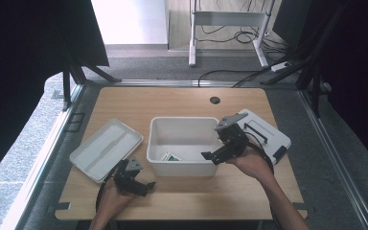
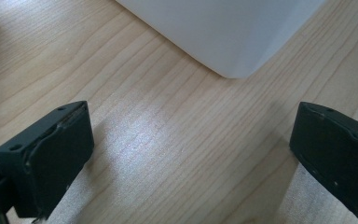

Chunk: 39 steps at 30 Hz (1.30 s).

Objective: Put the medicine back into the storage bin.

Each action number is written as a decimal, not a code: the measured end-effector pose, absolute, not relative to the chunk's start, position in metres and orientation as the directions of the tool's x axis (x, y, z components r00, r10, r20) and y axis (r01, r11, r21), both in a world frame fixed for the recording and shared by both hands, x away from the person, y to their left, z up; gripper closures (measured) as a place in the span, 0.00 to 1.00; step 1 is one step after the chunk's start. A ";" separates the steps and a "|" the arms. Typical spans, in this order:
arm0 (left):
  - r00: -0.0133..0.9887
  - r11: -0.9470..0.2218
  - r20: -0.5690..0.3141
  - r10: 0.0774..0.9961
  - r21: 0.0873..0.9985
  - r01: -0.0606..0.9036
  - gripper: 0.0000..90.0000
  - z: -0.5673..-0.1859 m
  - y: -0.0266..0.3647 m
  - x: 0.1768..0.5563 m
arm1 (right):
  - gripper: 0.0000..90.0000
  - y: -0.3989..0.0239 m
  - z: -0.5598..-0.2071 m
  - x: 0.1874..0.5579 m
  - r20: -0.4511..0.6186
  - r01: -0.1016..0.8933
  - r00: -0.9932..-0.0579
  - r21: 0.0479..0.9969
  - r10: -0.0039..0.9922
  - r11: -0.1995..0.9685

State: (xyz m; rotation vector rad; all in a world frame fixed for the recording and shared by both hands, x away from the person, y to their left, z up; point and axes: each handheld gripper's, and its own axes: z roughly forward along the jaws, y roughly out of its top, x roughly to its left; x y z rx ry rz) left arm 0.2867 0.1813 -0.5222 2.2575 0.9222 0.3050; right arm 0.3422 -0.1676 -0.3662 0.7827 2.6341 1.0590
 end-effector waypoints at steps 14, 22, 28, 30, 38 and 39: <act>0.727 -0.533 -0.031 0.686 0.659 0.531 0.00 -0.522 0.182 0.287 | 0.00 -0.210 -0.382 0.318 -0.007 0.403 -0.812 0.717 0.583 0.569; 0.720 -0.521 -0.033 0.693 0.667 0.532 0.00 -0.523 0.181 0.288 | 0.00 -0.227 -0.408 0.305 -0.042 0.392 -0.788 0.734 0.614 0.554; 0.724 -0.529 -0.029 0.689 0.663 0.530 0.00 -0.522 0.181 0.288 | 0.00 -0.234 -0.431 0.302 -0.033 0.404 -0.777 0.739 0.629 0.538; 0.724 -0.529 -0.027 0.690 0.663 0.530 0.00 -0.522 0.181 0.288 | 0.00 -0.237 -0.442 0.301 -0.022 0.419 -0.767 0.739 0.641 0.527; 0.723 -0.528 -0.031 0.690 0.662 0.532 0.00 -0.523 0.181 0.288 | 0.00 -0.248 -0.483 0.297 0.008 0.469 -0.728 0.735 0.685 0.490; 0.722 -0.527 -0.031 0.691 0.663 0.532 0.00 -0.523 0.181 0.288 | 0.00 -0.248 -0.486 0.296 0.011 0.474 -0.726 0.733 0.688 0.489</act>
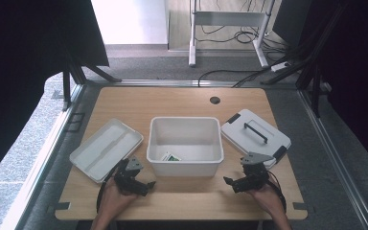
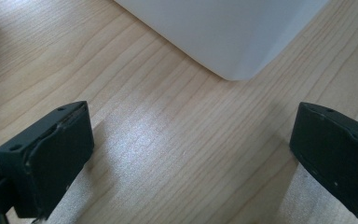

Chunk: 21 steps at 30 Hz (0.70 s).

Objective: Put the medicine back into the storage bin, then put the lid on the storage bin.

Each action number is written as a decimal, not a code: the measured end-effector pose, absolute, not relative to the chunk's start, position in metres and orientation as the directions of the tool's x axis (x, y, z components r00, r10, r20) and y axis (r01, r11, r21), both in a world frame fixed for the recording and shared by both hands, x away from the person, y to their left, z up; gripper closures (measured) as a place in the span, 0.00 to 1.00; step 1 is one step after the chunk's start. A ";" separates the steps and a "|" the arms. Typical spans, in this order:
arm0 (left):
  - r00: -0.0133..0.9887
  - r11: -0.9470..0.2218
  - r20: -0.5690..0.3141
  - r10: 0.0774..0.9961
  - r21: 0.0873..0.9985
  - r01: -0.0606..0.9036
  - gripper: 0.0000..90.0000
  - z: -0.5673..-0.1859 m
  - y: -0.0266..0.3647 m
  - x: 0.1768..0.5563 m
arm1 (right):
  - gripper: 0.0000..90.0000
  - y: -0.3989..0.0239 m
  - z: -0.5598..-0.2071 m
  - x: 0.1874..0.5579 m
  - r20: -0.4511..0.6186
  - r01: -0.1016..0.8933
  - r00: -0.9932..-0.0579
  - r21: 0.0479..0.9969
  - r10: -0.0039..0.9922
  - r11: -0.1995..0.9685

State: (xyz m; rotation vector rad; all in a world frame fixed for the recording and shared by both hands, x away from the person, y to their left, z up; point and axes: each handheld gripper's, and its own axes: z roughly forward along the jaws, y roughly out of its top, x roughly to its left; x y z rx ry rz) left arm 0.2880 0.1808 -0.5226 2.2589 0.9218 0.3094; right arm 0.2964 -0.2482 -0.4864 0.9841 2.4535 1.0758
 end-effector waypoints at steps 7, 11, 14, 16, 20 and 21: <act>0.722 -0.527 -0.030 0.691 0.662 0.533 0.00 -0.522 0.181 0.288 | 0.00 -0.250 -0.516 0.292 -0.001 0.494 -0.728 0.693 0.685 0.526; 0.718 -0.524 -0.032 0.695 0.662 0.536 0.00 -0.522 0.182 0.290 | 0.00 -0.251 -0.520 0.292 0.012 0.501 -0.725 0.695 0.689 0.516; 0.715 -0.527 -0.035 0.698 0.652 0.545 0.00 -0.520 0.183 0.292 | 0.00 -0.251 -0.520 0.290 0.008 0.502 -0.725 0.691 0.689 0.520; 0.713 -0.518 -0.046 0.699 0.655 0.550 0.00 -0.518 0.185 0.293 | 0.00 -0.251 -0.520 0.290 0.005 0.501 -0.722 0.693 0.691 0.518; 0.717 -0.521 -0.039 0.696 0.661 0.541 0.00 -0.512 0.186 0.292 | 0.00 -0.251 -0.520 0.290 0.005 0.502 -0.720 0.695 0.694 0.516; 0.719 -0.522 -0.036 0.694 0.662 0.537 0.00 -0.508 0.187 0.293 | 0.00 -0.251 -0.520 0.290 0.005 0.502 -0.721 0.693 0.692 0.517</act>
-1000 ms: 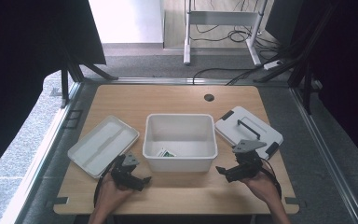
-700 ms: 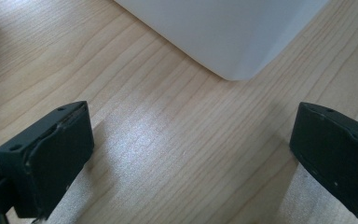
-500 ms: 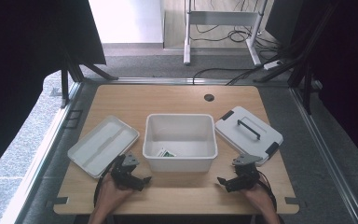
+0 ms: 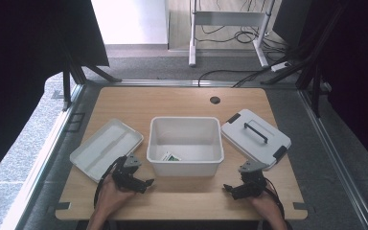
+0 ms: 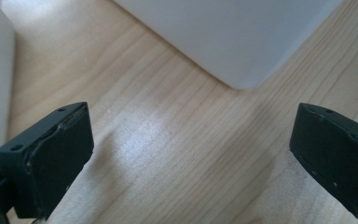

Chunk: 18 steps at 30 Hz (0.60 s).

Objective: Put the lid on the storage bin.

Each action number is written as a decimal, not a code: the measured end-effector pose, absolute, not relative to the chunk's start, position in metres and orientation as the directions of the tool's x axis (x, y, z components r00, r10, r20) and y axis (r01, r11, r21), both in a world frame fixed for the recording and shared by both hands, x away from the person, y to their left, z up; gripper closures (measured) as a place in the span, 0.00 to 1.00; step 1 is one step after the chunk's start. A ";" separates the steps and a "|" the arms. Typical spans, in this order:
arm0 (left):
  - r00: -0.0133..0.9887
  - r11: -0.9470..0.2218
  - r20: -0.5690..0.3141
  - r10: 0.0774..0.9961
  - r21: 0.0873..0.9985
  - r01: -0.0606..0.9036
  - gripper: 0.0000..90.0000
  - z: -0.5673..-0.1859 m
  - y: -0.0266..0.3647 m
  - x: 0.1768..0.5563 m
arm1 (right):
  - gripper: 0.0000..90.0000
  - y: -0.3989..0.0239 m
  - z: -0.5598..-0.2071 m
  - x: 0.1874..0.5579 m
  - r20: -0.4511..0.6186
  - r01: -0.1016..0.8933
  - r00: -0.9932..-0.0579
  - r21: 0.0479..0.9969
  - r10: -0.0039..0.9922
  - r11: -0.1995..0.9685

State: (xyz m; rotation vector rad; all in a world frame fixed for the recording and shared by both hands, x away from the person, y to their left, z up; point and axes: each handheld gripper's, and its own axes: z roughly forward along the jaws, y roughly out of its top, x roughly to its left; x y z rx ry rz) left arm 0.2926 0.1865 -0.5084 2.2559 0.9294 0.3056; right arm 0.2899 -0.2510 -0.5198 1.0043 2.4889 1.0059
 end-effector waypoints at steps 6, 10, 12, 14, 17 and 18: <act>0.717 -0.525 -0.019 0.697 0.667 0.528 0.00 -0.493 0.196 0.297 | 0.00 -0.251 -0.520 0.290 0.008 0.505 -0.718 0.694 0.696 0.513; 0.715 -0.528 -0.009 0.699 0.667 0.525 0.00 -0.483 0.203 0.299 | 0.00 -0.251 -0.520 0.290 0.008 0.505 -0.718 0.693 0.696 0.514; 0.712 -0.526 -0.008 0.702 0.669 0.526 0.00 -0.477 0.210 0.302 | 0.00 -0.251 -0.520 0.290 0.007 0.505 -0.717 0.695 0.697 0.512; 0.703 -0.517 -0.008 0.711 0.672 0.531 0.01 -0.470 0.220 0.307 | 0.00 -0.251 -0.520 0.290 0.008 0.505 -0.718 0.693 0.696 0.514; 0.694 -0.506 -0.009 0.720 0.678 0.533 0.02 -0.464 0.229 0.312 | 0.00 -0.251 -0.519 0.290 0.008 0.506 -0.718 0.693 0.696 0.513; 0.687 -0.492 -0.017 0.726 0.685 0.537 0.03 -0.461 0.235 0.315 | 0.00 -0.251 -0.520 0.290 0.006 0.503 -0.718 0.695 0.696 0.514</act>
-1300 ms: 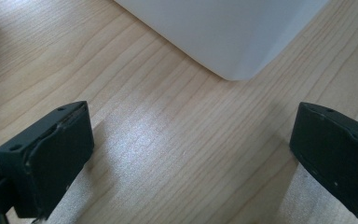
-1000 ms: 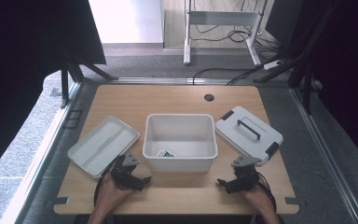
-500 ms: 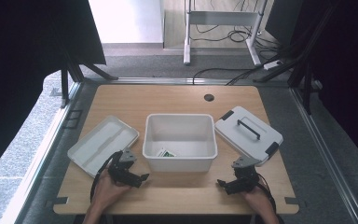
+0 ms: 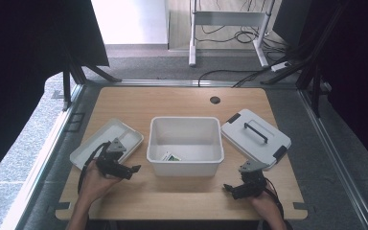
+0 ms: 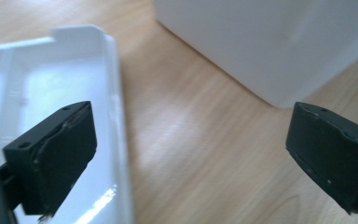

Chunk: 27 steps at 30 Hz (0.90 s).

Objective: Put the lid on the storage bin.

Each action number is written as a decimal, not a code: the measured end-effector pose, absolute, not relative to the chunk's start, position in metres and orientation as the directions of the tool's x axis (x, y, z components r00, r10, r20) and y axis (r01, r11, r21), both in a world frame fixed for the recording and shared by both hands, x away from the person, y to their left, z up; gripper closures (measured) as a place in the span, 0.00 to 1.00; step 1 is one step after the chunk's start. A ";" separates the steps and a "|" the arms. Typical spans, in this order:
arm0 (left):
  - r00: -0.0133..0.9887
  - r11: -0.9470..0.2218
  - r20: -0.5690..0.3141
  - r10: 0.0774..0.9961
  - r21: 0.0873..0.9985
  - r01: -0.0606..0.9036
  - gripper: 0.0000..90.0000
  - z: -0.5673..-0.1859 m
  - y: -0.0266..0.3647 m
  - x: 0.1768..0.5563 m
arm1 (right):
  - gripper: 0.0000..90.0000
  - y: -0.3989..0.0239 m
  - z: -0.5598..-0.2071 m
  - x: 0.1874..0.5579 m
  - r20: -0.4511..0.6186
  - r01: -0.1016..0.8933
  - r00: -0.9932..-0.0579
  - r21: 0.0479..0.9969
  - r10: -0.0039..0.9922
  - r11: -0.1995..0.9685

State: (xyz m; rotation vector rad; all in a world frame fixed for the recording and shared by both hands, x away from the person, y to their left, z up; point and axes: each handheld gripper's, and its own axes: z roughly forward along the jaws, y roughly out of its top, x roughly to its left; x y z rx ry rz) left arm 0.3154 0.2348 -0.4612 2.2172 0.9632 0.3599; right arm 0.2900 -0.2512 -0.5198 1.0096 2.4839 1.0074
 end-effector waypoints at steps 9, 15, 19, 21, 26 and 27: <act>0.637 -0.467 0.015 0.771 0.693 0.549 0.17 -0.445 0.276 0.332 | 0.00 -0.251 -0.520 0.290 0.008 0.506 -0.717 0.693 0.697 0.513; 0.588 -0.428 0.012 0.809 0.698 0.574 0.29 -0.443 0.302 0.346 | 0.00 -0.251 -0.519 0.290 0.008 0.506 -0.717 0.694 0.697 0.513; 0.570 -0.414 0.004 0.822 0.691 0.592 0.37 -0.448 0.311 0.353 | 0.00 -0.251 -0.520 0.290 0.007 0.505 -0.716 0.696 0.698 0.511; 0.561 -0.410 -0.001 0.828 0.680 0.608 0.42 -0.454 0.315 0.358 | 0.00 -0.251 -0.520 0.290 0.007 0.505 -0.717 0.695 0.697 0.513; 0.544 -0.407 -0.017 0.839 0.643 0.648 0.56 -0.473 0.321 0.367 | 0.00 -0.251 -0.520 0.290 0.007 0.504 -0.718 0.695 0.696 0.513; 0.540 -0.404 -0.028 0.841 0.631 0.662 0.58 -0.480 0.323 0.370 | 0.00 -0.251 -0.520 0.290 0.008 0.505 -0.717 0.694 0.697 0.512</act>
